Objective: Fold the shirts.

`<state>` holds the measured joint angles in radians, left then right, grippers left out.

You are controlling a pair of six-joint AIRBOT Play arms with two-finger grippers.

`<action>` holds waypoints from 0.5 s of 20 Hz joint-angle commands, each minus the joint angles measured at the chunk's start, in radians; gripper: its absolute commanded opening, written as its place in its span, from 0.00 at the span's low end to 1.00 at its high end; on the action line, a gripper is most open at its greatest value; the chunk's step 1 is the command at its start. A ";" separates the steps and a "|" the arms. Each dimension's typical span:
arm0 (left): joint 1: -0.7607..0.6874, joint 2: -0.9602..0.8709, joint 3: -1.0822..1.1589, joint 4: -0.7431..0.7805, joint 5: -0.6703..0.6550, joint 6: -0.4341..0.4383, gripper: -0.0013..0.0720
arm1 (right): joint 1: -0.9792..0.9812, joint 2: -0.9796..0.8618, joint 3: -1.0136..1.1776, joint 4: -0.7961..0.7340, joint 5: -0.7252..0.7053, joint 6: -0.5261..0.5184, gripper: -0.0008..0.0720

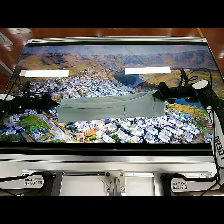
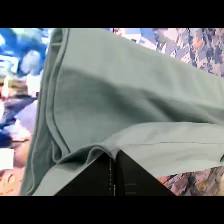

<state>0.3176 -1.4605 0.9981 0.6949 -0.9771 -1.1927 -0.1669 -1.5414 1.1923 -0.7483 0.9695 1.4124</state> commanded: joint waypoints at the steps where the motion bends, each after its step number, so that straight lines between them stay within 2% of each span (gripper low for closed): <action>1: -0.017 -0.084 0.032 -0.045 0.009 -0.002 0.07 | -0.007 -0.060 0.026 -0.004 -0.077 0.027 0.10; 6: -0.021 -0.131 0.040 -0.048 0.018 -0.009 0.07 | -0.003 -0.120 0.026 -0.009 -0.123 0.046 0.10; 7: -0.025 -0.131 0.040 -0.049 0.018 -0.009 0.15 | 0.002 -0.132 0.026 -0.013 -0.123 0.045 0.11; 8: -0.027 -0.131 0.040 -0.053 0.009 -0.010 0.34 | 0.008 -0.142 0.026 -0.013 -0.124 0.044 0.13; 9: -0.027 -0.131 0.040 -0.053 -0.006 -0.012 0.61 | 0.009 -0.145 0.026 -0.013 -0.127 0.041 0.24; 10: -0.024 -0.130 0.041 -0.053 -0.028 -0.036 0.87 | 0.008 -0.142 0.026 -0.007 -0.130 0.020 0.73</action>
<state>0.2935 -1.5833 1.0367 0.6472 -0.9714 -1.2037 -0.1638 -1.6661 1.2167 -0.7574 0.8536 1.4525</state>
